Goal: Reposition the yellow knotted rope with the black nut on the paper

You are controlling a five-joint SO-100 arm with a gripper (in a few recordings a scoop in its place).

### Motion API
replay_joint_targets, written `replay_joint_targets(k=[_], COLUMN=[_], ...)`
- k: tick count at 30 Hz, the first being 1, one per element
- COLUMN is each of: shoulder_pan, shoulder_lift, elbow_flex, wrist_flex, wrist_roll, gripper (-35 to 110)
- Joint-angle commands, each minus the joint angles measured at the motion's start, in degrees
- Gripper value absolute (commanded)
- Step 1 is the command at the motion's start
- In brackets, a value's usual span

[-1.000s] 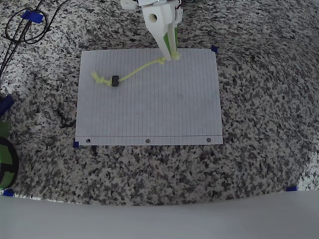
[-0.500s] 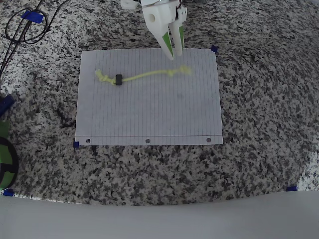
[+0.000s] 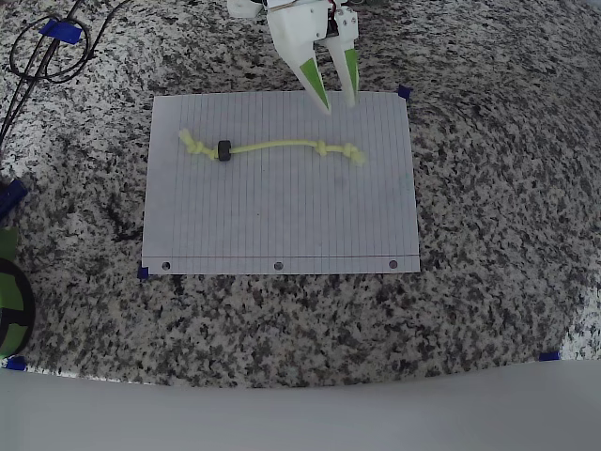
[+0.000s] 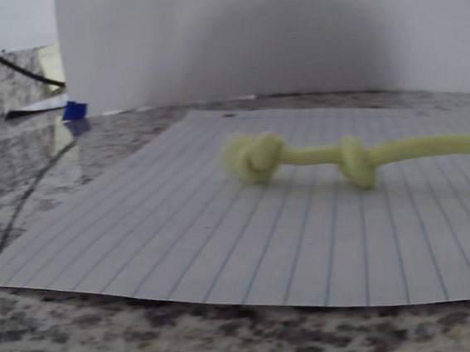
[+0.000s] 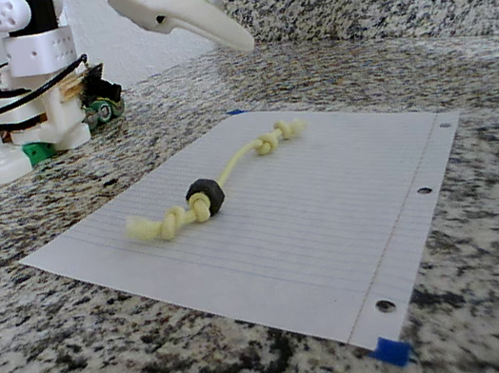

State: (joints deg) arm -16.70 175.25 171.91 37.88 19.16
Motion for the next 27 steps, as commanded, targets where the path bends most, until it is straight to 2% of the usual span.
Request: replay_joint_targets(k=[1, 7, 14, 17, 20, 27], shoulder_pan=[2.6, 6.9, 11.6, 12.8, 14.8, 16.7], shoulder_lift=[-1.1, -1.1, 5.6, 7.6, 9.8, 14.6], elbow_flex=[-0.4, -0.5, -0.4, -0.4, -0.3, 2.8], wrist_flex=[-1.9, -5.4, -4.7, -3.3, -1.3, 3.6], wrist_roll=[-4.4, -22.2, -55.8, -65.4, -81.0, -97.1], gripper=[0, 0, 0, 0, 0, 0])
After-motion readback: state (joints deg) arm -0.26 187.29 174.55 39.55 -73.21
